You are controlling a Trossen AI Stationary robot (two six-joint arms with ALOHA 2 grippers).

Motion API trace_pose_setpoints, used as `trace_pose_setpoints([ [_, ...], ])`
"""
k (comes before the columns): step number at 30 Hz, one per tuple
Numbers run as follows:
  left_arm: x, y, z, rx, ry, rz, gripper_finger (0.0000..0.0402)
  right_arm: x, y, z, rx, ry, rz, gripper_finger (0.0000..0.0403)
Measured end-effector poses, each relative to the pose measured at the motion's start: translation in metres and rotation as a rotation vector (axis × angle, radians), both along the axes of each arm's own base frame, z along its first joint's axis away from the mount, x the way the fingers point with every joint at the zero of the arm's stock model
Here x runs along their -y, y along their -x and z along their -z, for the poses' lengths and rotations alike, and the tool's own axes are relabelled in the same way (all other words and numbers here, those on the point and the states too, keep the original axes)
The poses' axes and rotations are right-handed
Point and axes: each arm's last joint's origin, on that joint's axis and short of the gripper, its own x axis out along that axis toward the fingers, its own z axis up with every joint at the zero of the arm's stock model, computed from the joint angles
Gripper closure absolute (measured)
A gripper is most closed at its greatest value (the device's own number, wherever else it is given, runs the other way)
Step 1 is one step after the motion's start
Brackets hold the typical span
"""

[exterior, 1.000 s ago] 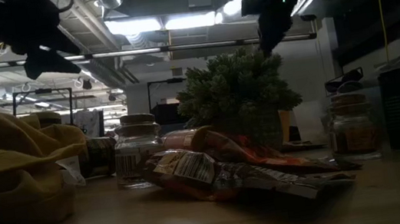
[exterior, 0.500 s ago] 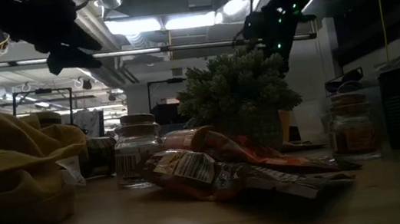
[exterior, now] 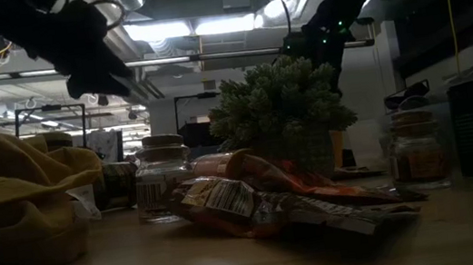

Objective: Sort spices by type
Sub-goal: Put the white spice bottle into the yellow bin

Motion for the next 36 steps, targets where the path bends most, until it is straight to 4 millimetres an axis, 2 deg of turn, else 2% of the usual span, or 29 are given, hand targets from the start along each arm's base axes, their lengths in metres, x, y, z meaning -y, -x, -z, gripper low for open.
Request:
trace_pose_setpoints([
  [6, -0.002, -0.01, 0.001, 0.022, -0.011, 0.004, 0.0164, 0.001, 0.0, 0.002, -0.012, 0.018, 0.015, 0.0144],
  [11, -0.005, -0.021, 0.001, 0.062, -0.078, 0.034, 0.0164, 0.002, 0.001, 0.002, -0.046, 0.046, 0.033, 0.0134],
  [19, -0.013, -0.054, 0.006, 0.143, -0.248, 0.098, 0.0164, 0.003, 0.003, 0.002, -0.09, 0.084, 0.049, 0.0132],
  [25, -0.019, -0.078, 0.025, 0.132, -0.326, 0.131, 0.0164, 0.003, 0.003, 0.002, -0.09, 0.085, 0.047, 0.0132],
  [31, -0.024, -0.096, 0.053, 0.078, -0.314, 0.142, 0.0164, 0.002, 0.004, 0.002, -0.101, 0.076, 0.045, 0.0132],
  [36, -0.026, -0.106, 0.077, 0.023, -0.294, 0.149, 0.0164, 0.0, 0.006, -0.008, -0.139, 0.044, 0.042, 0.0132],
])
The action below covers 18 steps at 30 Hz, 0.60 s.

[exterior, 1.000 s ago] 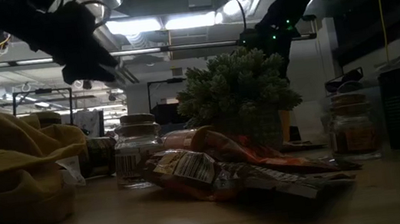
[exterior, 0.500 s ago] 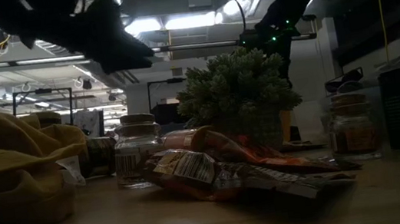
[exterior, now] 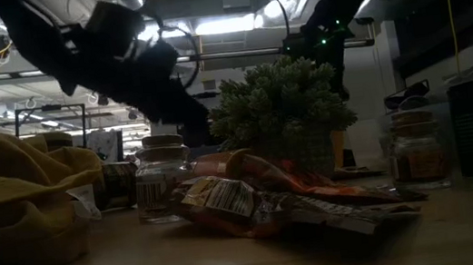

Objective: Sort spices by type
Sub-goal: Put the white spice bottle into the yellow bin, then put the green spice can into the black transparent bin

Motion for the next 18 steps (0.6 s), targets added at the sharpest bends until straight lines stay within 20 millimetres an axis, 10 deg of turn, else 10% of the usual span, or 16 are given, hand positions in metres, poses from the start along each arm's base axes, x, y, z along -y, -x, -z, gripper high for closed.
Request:
trace_pose_setpoints([
  [18, -0.001, -0.016, 0.043, -0.041, 0.003, 0.035, 0.0164, 0.007, -0.008, -0.059, 0.059, 0.05, 0.002, 0.0132],
])
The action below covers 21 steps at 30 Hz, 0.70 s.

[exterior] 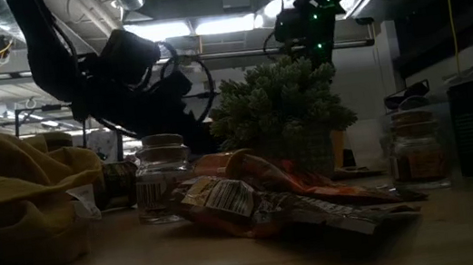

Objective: Sort spices by type
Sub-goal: Put the green spice can into the black transparent bin

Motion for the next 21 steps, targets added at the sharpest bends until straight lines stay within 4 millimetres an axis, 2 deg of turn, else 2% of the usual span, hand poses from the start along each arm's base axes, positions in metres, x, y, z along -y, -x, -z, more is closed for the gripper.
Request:
trace_pose_setpoints([
  [7, 0.0, -0.002, 0.009, -0.033, 0.006, 0.003, 0.0164, 0.001, -0.002, -0.021, 0.038, 0.024, -0.003, 0.0132],
  [16, -0.005, -0.024, 0.015, -0.052, -0.037, 0.027, 0.0166, -0.003, -0.008, -0.032, 0.065, 0.045, -0.022, 0.0132],
  [21, -0.006, -0.026, 0.015, -0.053, -0.035, 0.027, 0.0203, -0.012, -0.015, -0.031, 0.058, 0.038, -0.053, 0.0132],
])
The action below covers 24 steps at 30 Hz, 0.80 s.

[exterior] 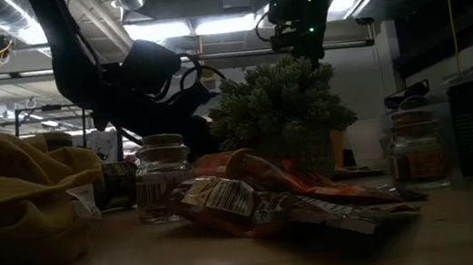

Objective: Sort spices by type
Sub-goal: Put the green spice can into the black transparent bin

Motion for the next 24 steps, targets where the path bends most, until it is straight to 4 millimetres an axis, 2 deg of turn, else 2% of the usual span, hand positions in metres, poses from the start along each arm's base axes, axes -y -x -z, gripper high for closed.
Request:
trace_pose_setpoints([
  [6, 0.0, 0.0, 0.0, -0.001, 0.009, -0.004, 0.028, -0.016, -0.012, 0.0, -0.001, 0.0, -0.055, 0.0132],
  [13, -0.001, 0.001, -0.011, 0.04, 0.02, -0.021, 0.028, -0.041, -0.029, 0.0, 0.009, -0.015, -0.141, 0.0132],
  [24, -0.011, 0.012, -0.063, 0.193, 0.001, -0.065, 0.0279, -0.081, -0.051, -0.001, 0.052, -0.057, -0.282, 0.0132],
])
